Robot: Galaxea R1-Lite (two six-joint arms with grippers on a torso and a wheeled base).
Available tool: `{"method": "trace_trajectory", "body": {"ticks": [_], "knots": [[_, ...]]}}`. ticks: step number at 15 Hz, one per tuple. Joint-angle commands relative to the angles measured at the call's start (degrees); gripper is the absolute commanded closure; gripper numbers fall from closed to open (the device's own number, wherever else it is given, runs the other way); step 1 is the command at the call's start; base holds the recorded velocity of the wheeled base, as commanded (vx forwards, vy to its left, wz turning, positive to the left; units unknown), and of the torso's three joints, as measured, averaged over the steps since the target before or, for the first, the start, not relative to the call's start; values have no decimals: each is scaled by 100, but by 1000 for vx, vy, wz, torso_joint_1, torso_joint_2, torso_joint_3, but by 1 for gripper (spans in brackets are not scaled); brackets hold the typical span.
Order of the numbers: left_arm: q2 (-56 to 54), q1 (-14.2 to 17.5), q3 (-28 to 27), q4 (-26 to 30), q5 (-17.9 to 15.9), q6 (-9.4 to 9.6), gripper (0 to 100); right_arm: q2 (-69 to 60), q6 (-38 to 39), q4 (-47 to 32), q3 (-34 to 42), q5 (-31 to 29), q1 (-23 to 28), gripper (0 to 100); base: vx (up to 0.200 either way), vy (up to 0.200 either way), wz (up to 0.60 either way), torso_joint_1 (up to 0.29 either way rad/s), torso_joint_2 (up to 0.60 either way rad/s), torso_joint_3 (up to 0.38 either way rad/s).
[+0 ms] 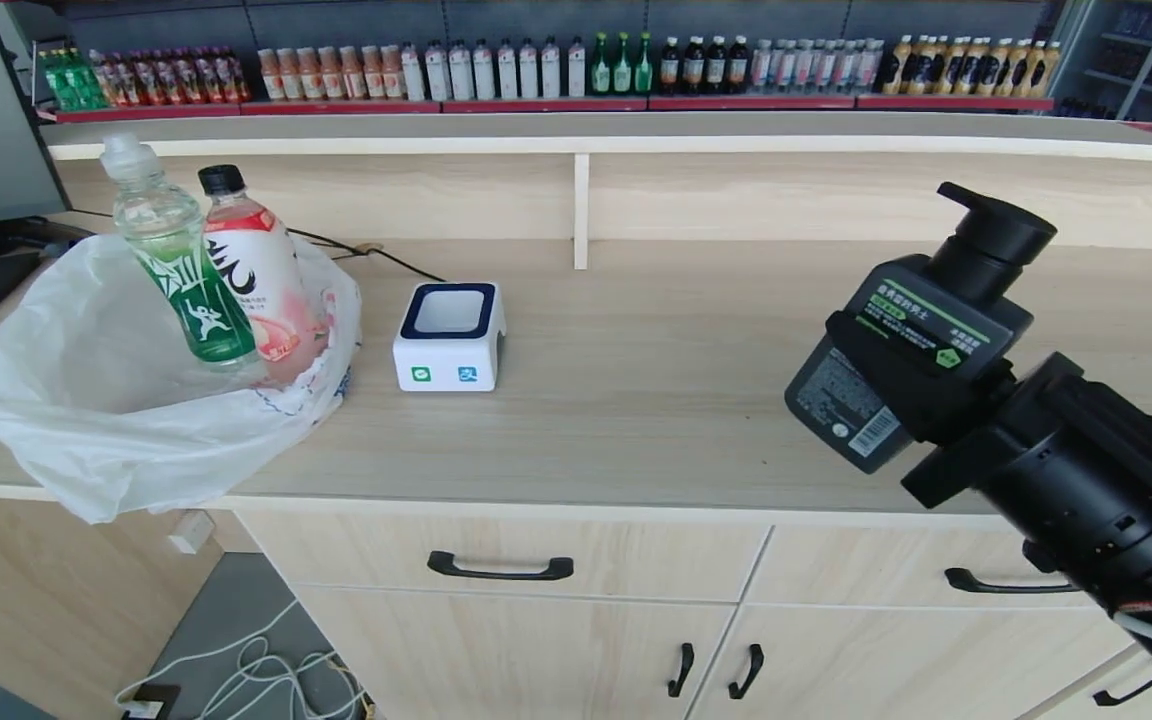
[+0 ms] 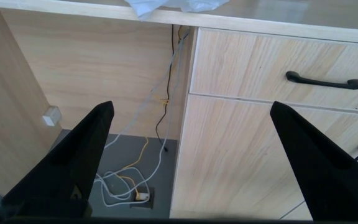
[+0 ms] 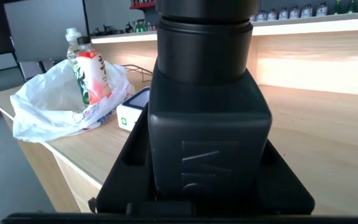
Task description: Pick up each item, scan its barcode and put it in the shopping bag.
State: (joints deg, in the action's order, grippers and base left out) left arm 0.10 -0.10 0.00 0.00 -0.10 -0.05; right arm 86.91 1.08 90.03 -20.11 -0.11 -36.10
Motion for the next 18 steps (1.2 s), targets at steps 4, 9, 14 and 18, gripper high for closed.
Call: {"method": "trace_trajectory", "body": {"ticks": [4,9,14,18], "knots": [[-1,1,0,0,1,-21,0,-86,-73,-3,-10,11,24,100,0,200,0,8,6,4],[-1,1,0,0,1,-21,0,-77,-135,-3,8,11,156,100,0,200,0,-1,3,1],[-1,1,0,0,1,-30,0,-77,-196,-3,-1,11,156,100,0,200,0,2,1,1],[-1,1,0,0,1,-30,0,-42,-205,-3,-10,11,147,100,0,200,0,2,4,2]]}}
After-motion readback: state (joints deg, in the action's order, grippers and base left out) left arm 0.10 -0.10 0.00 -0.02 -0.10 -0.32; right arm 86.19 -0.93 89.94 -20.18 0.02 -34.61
